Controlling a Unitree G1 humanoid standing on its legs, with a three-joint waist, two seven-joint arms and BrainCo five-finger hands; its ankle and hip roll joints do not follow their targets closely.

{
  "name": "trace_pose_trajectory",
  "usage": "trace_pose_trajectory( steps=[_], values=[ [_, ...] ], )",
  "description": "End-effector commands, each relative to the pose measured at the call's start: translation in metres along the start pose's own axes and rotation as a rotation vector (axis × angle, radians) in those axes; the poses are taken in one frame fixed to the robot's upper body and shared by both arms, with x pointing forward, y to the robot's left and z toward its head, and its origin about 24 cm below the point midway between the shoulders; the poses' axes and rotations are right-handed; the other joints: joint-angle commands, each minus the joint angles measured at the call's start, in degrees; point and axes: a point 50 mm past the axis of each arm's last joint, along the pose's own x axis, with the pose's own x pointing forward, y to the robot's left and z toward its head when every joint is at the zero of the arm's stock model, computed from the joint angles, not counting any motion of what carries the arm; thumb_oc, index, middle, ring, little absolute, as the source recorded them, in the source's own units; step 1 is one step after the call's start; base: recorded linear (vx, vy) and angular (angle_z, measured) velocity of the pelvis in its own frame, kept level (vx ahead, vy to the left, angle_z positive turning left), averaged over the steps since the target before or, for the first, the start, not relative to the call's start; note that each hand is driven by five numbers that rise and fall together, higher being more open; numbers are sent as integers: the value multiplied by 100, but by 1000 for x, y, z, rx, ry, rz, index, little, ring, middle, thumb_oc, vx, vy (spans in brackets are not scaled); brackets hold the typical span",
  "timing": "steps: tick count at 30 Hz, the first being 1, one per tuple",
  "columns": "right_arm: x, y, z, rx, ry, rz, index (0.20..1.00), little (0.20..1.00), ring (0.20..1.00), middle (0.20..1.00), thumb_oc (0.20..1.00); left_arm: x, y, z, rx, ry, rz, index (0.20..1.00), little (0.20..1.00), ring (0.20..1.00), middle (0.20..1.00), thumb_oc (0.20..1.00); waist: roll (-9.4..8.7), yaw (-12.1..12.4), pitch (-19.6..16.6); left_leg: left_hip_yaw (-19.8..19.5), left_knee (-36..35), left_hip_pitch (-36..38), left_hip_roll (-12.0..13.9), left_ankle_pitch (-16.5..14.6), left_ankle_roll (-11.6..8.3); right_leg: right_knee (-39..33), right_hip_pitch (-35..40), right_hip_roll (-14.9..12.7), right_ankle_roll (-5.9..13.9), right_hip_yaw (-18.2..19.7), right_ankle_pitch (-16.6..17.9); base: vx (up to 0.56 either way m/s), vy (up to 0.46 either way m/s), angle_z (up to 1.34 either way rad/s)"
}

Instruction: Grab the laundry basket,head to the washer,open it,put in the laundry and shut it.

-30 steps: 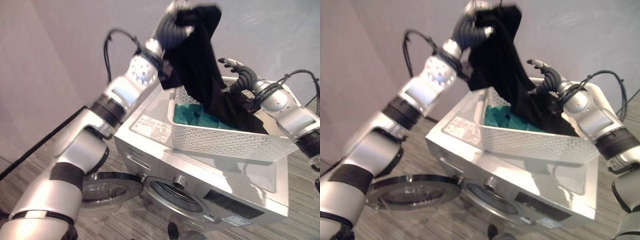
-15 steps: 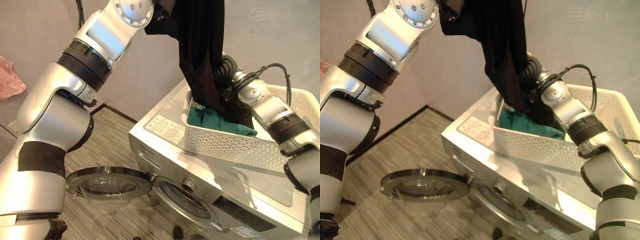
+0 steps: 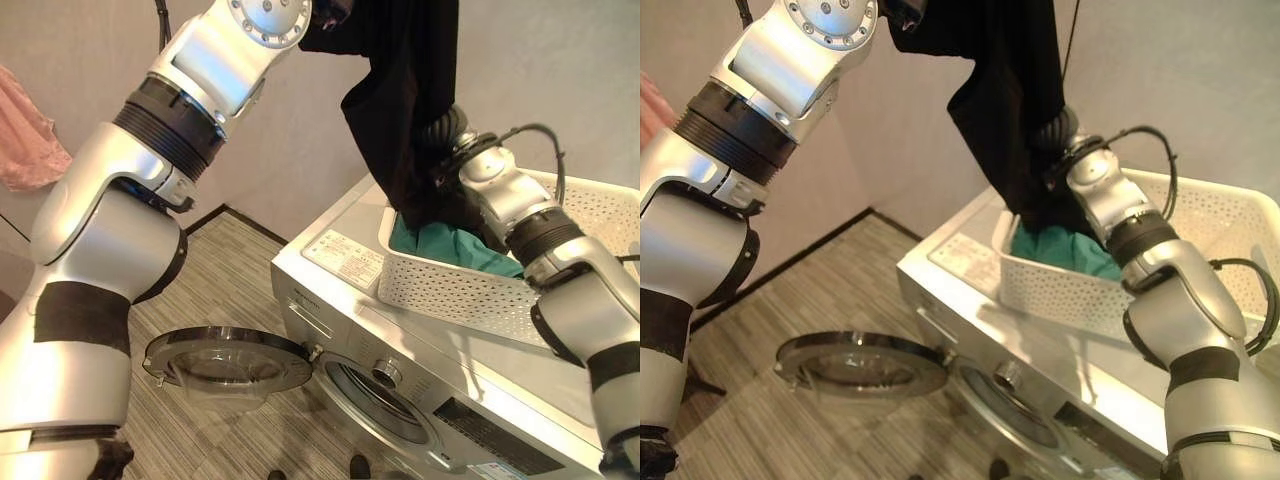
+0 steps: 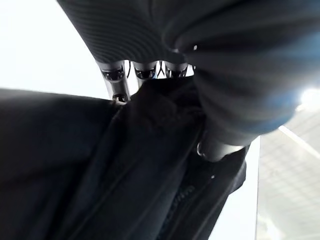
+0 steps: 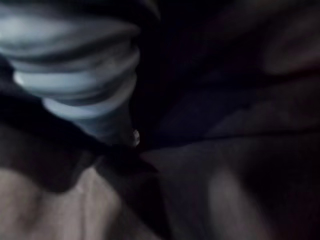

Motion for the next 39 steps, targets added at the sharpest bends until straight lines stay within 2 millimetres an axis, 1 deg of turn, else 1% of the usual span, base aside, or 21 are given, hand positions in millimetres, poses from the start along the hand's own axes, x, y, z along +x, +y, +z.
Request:
trace_pose_trajectory(
  steps=[1, 2, 3, 4, 5, 7, 9, 12, 13, 16, 17, 18, 24, 25, 28, 29, 30, 31, 33, 37, 39],
  values=[
    [-1, -72, 44, -171, -138, -291, 200, 200, 200, 200, 200, 13, 56, 32, -29, -125, 231, 460, 460, 460, 460, 460, -234, 267, -223, 94, 221, 784, 385, -1114, -88, -5, -328, -616, 611, -95, -268, 0, 0, 0],
    [-5, -83, 53, -206, -175, -357, 200, 200, 200, 200, 200, 6, 59, 25, -67, -114, 265, 1000, 1000, 1000, 1000, 1000, -241, 286, -220, 74, 234, 781, 380, -1138, -73, -5, -322, -615, 610, -98, -277, 0, 0, 0],
    [-8, -91, 60, -235, -203, -404, 200, 200, 200, 200, 200, 2, 58, 21, -98, -114, 275, 1000, 1000, 1000, 1000, 1000, -258, 303, -212, 57, 238, 773, 381, -1151, -62, -5, -322, -614, 605, -98, -288, 0, 0, 0],
    [-9, -91, 59, -238, -201, -404, 200, 200, 200, 200, 200, 1, 58, 21, -100, -113, 276, 1000, 1000, 1000, 1000, 1000, -251, 307, -219, 55, 242, 774, 380, -1154, -61, -5, -318, -614, 606, -100, -289, 0, 0, 0],
    [-15, -110, 67, -302, -223, -495, 200, 200, 200, 200, 200, -7, 56, 12, -128, -96, 287, 1000, 1000, 1000, 1000, 1000, -290, 341, -207, 10, 252, 758, 378, -1172, -45, -3, -305, -613, 594, -110, -307, 0, 0, 0],
    [-35, -146, 83, -448, -266, -689, 200, 200, 200, 200, 200, -37, 53, -20, -207, -20, 292, 1000, 1000, 1000, 1000, 1000, -354, 429, -164, -102, 301, 715, 370, -1207, -9, 2, -278, -616, 574, -149, -329, -22, 22, 6],
    [-45, -162, 84, -500, -267, -781, 200, 200, 200, 200, 200, -53, 50, -34, -222, 14, 284, 1000, 1000, 1000, 1000, 1000, -396, 498, -139, -167, 329, 683, 368, -1230, 8, 2, -269, -618, 570, -189, -334, -21, 11, 21],
    [-61, -182, 79, -618, -240, -890, 200, 200, 200, 200, 200, -88, 43, -55, -235, 79, 240, 1000, 1000, 1000, 1000, 1000, -477, 624, -109, -268, 401, 624, 374, -1268, 27, -2, -239, -633, 561, -265, -350, -23, -8, 16],
    [-68, -193, 80, -645, -232, -934, 200, 200, 200, 200, 200, -100, 39, -63, -229, 106, 206, 1000, 1000, 1000, 1000, 1000, -524, 675, -81, -293, 407, 606, 378, -1271, 28, -2, -240, -628, 558, -284, -354, -16, -18, 13],
    [-77, -210, 82, -678, -203, -1011, 200, 200, 200, 200, 200, -135, 32, -74, -277, 151, 167, 1000, 1000, 1000, 1000, 1000, -648, 793, -68, -360, 419, 576, 394, -1273, 27, -5, -217, -626, 548, -335, -371, -10, -11, 12],
    [-79, -214, 83, -686, -200, -1026, 200, 200, 200, 200, 200, -146, 30, -76, -288, 166, 151, 1000, 1000, 1000, 1000, 1000, -671, 812, -69, -370, 424, 573, 399, -1273, 26, -5, -211, -625, 547, -343, -370, -3, 1, 13],
    [-80, -218, 84, -700, -195, -1051, 200, 200, 200, 200, 200, -167, 26, -82, -319, 213, 131, 1000, 1000, 1000, 1000, 1000, -699, 835, -75, -372, 434, 575, 408, -1277, 27, -5, -194, -620, 542, -350, -377, 1, 8, 11],
    [-87, -229, 93, -812, -206, -1111, 200, 200, 200, 200, 200, -215, 15, -94, -379, 327, 92, 1000, 1000, 1000, 1000, 1000, -817, 921, -50, -348, 503, 549, 437, -1314, 25, -5, -194, -606, 541, -354, -386, -4, 8, 2],
    [-91, -233, 97, -840, -208, -1133, 200, 200, 200, 200, 200, -228, 16, -97, -385, 362, 104, 1000, 1000, 1000, 1000, 1000, -863, 954, -31, -357, 531, 535, 442, -1332, 29, -5, -196, -604, 543, -359, -381, 0, 0, 0],
    [-96, -239, 102, -872, -212, -1164, 200, 200, 200, 200, 200, -242, 13, -102, -409, 407, 113, 1000, 1000, 1000, 1000, 1000, -925, 968, -23, -361, 582, 517, 448, -1364, 34, -5, -197, -612, 545, -353, -370, 0, 0, 0],
    [-96, -239, 102, -873, -213, -1162, 200, 200, 200, 200, 200, -243, 13, -102, -410, 408, 114, 1000, 1000, 1000, 1000, 1000, -918, 967, -26, -359, 591, 515, 445, -1368, 35, -5, -197, -614, 546, -350, -369, -27, 30, 0],
    [-101, -244, 105, -896, -214, -1186, 200, 200, 200, 200, 200, -255, 10, -106, -419, 448, 112, 1000, 1000, 1000, 1000, 1000, -981, 985, -17, -350, 650, 491, 450, -1401, 43, -5, -196, -619, 547, -345, -366, 0, 0, 0],
    [-101, -244, 105, -897, -215, -1185, 200, 200, 200, 200, 200, -255, 10, -106, -419, 448, 113, 1000, 1000, 1000, 1000, 1000, -973, 986, -20, -347, 663, 485, 447, -1408, 44, -5, -198, -621, 548, -341, -365, -45, 48, -1],
    [-109, -252, 111, -922, -222, -1217, 200, 200, 200, 200, 200, -272, 10, -109, -420, 495, 135, 1000, 1000, 1000, 1000, 1000, -1048, 1005, -7, -349, 820, 433, 440, -1489, 60, -5, -204, -633, 550, -313, -346, -57, 67, -1],
    [-128, -262, 121, -946, -275, -1277, 200, 200, 200, 200, 200, -296, 9, -115, -409, 574, 147, 1000, 1000, 1000, 1000, 1000, -1199, 1003, 87, -323, 1404, 188, 434, -1694, 46, -5, -188, -655, 541, -252, -317, -85, 47, 0],
    [-132, -260, 129, -953, -325, -1292, 200, 200, 200, 200, 200, -306, 11, -116, -392, 606, 152, 1000, 1000, 1000, 1000, 1000, -1229, 1010, 132, -483, 1768, 84, 387, -1781, 27, -5, -203, -633, 529, -144, -287, -100, 81, -2]
  ],
)
